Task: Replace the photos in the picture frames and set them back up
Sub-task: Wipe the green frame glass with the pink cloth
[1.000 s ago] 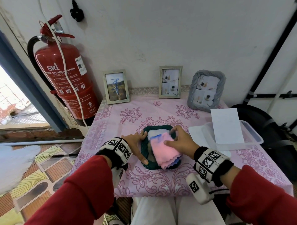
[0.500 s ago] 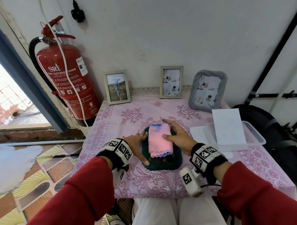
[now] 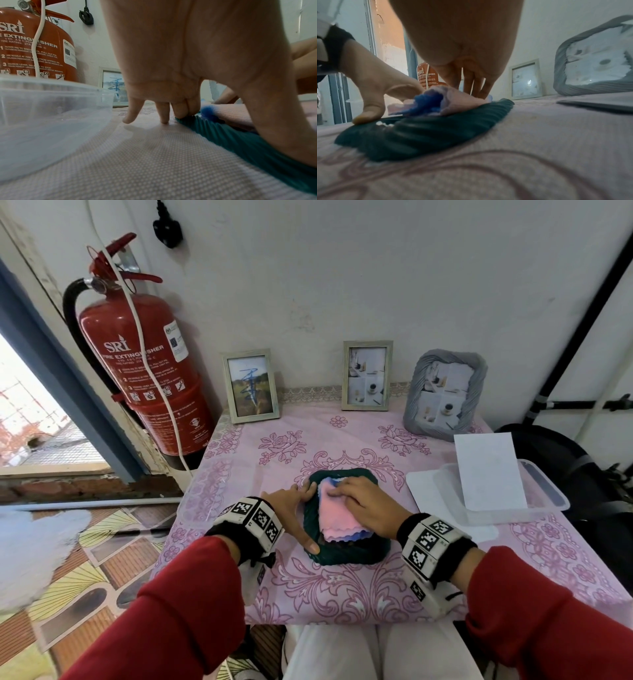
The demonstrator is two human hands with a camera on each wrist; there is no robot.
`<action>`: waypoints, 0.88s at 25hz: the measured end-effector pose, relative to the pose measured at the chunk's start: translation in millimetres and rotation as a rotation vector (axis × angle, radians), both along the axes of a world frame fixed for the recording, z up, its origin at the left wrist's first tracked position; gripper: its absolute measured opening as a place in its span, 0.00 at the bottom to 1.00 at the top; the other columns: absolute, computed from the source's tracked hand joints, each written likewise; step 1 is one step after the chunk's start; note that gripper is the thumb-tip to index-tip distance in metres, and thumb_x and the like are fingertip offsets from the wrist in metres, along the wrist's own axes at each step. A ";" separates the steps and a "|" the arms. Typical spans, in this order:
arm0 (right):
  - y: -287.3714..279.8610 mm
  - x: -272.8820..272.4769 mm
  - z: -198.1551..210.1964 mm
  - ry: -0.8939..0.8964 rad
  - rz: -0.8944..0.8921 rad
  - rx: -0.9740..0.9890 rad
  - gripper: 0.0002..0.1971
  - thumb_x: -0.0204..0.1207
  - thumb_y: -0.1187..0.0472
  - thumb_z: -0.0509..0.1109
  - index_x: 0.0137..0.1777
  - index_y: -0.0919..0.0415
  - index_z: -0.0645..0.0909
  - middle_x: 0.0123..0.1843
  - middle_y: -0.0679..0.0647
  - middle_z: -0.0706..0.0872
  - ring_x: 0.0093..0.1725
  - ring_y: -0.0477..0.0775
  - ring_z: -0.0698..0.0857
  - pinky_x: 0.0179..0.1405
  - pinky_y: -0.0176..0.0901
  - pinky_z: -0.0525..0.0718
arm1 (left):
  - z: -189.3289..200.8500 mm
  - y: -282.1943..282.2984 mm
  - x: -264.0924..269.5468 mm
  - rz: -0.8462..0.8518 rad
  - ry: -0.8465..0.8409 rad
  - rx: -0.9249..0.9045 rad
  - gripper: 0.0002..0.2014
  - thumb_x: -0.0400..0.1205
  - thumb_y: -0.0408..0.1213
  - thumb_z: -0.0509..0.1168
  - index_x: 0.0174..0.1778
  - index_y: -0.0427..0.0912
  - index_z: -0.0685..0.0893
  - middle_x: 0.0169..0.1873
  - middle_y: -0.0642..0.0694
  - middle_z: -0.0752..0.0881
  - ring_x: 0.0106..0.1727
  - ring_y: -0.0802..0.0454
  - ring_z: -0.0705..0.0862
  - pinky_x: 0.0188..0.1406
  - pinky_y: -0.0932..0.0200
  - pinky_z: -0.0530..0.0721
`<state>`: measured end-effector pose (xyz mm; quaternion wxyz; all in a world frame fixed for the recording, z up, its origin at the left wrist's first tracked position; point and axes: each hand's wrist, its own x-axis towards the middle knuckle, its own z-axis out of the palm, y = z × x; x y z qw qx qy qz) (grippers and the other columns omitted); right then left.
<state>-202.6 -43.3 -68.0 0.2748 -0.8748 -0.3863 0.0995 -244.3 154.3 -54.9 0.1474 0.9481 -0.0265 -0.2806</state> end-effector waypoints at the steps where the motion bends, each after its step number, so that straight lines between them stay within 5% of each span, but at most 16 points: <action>1: -1.0 -1.1 0.8 0.022 0.012 -0.018 0.19 0.82 0.65 0.59 0.72 0.64 0.75 0.70 0.60 0.74 0.72 0.56 0.69 0.73 0.38 0.60 | 0.4 0.3 -0.2 0.000 -0.002 -0.002 0.64 0.62 0.57 0.79 0.82 0.50 0.39 0.83 0.51 0.41 0.83 0.53 0.39 0.83 0.48 0.45; 5: -6.7 -0.8 5.1 0.034 -0.071 0.078 0.21 0.80 0.55 0.65 0.70 0.63 0.73 0.62 0.56 0.71 0.66 0.50 0.69 0.68 0.36 0.64 | 0.8 -0.1 -1.0 -0.001 -0.006 0.000 0.63 0.63 0.56 0.79 0.82 0.50 0.40 0.83 0.50 0.41 0.83 0.52 0.40 0.82 0.49 0.45; 9: -22.9 13.7 13.9 -0.022 -0.307 0.318 0.14 0.77 0.66 0.66 0.63 0.64 0.75 0.57 0.55 0.74 0.60 0.53 0.74 0.64 0.43 0.73 | 1.7 0.0 -0.4 -0.002 0.004 0.016 0.63 0.63 0.56 0.79 0.82 0.50 0.39 0.83 0.50 0.41 0.83 0.52 0.40 0.82 0.49 0.45; 11: -36.8 24.2 13.3 0.025 -0.254 0.119 0.20 0.74 0.67 0.68 0.67 0.63 0.75 0.64 0.59 0.77 0.67 0.58 0.73 0.67 0.44 0.70 | 2.0 -0.6 -0.2 -0.006 0.008 0.019 0.63 0.63 0.57 0.78 0.82 0.51 0.39 0.83 0.50 0.40 0.83 0.52 0.39 0.82 0.48 0.45; 14: -51.0 28.6 5.7 0.021 -0.104 -0.195 0.30 0.74 0.54 0.72 0.76 0.57 0.69 0.77 0.56 0.70 0.76 0.56 0.66 0.74 0.44 0.65 | 2.6 -0.5 -1.9 0.003 0.013 0.001 0.63 0.64 0.56 0.78 0.82 0.51 0.39 0.83 0.51 0.40 0.83 0.53 0.38 0.81 0.49 0.44; 18: -54.6 26.3 -1.8 0.022 -0.076 -0.271 0.35 0.76 0.45 0.68 0.80 0.51 0.61 0.84 0.50 0.57 0.82 0.50 0.59 0.80 0.49 0.59 | 5.0 -1.2 -3.4 0.011 0.005 0.014 0.62 0.64 0.56 0.78 0.82 0.51 0.39 0.83 0.51 0.41 0.84 0.53 0.40 0.82 0.48 0.45; 22: -53.2 25.4 -1.9 0.016 -0.074 -0.328 0.35 0.77 0.44 0.66 0.81 0.51 0.59 0.85 0.49 0.54 0.82 0.49 0.58 0.80 0.50 0.60 | 11.1 -10.2 -8.6 0.023 -0.133 0.013 0.59 0.62 0.51 0.81 0.83 0.46 0.51 0.82 0.48 0.59 0.82 0.50 0.59 0.79 0.54 0.56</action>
